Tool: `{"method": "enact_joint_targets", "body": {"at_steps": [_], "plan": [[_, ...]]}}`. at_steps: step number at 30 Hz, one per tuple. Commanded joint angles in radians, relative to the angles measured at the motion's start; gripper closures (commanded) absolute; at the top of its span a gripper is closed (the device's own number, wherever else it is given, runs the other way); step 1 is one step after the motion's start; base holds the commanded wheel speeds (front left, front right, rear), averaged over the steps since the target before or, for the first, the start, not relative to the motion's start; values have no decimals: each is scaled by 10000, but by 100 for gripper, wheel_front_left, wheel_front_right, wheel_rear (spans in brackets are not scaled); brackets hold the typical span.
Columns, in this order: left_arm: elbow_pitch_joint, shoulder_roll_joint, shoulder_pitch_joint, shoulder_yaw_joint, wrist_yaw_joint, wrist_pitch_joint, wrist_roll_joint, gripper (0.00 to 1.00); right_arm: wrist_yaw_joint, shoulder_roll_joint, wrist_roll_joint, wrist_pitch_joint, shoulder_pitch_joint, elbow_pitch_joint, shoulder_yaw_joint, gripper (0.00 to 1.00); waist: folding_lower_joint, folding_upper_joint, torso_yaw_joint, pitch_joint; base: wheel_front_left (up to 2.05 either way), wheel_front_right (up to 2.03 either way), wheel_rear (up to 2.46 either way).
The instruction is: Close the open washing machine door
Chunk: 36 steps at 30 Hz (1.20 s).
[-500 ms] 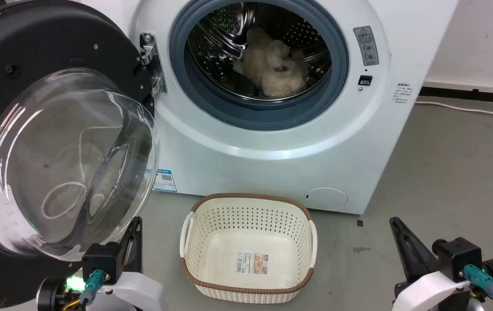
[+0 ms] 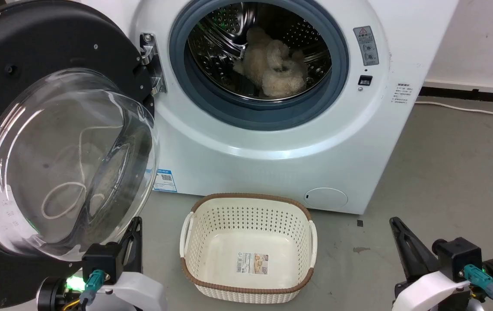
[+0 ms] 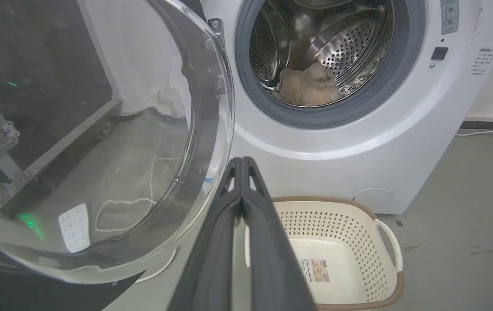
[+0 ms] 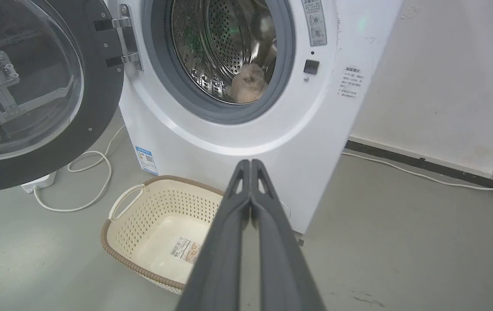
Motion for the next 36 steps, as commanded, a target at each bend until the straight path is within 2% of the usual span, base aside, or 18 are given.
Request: {"method": "enact_joint_targets", "body": {"at_steps": [1, 19, 20, 36], "plan": [[-41, -3, -89, 16, 26, 3, 28, 100, 8, 43, -22, 5, -142, -51, -1, 100, 0, 0, 0, 0, 0, 0, 0], [-41, -3, -89, 16, 26, 3, 28, 100, 8, 43, -22, 5, -142, -51, -1, 100, 0, 0, 0, 0, 0, 0, 0], [2, 0, 0, 0, 0, -3, 0, 0, 0, 0, 4, -2, 0, 0, -1, 0, 0, 0, 0, 0, 0, 0, 0], [41, 0, 18, -65, -2, -266, -48, 0, 1, 3, 211, -265, 62, 84, -84, 0, 0, 0, 112, -41, 0, 0, 0]]}}
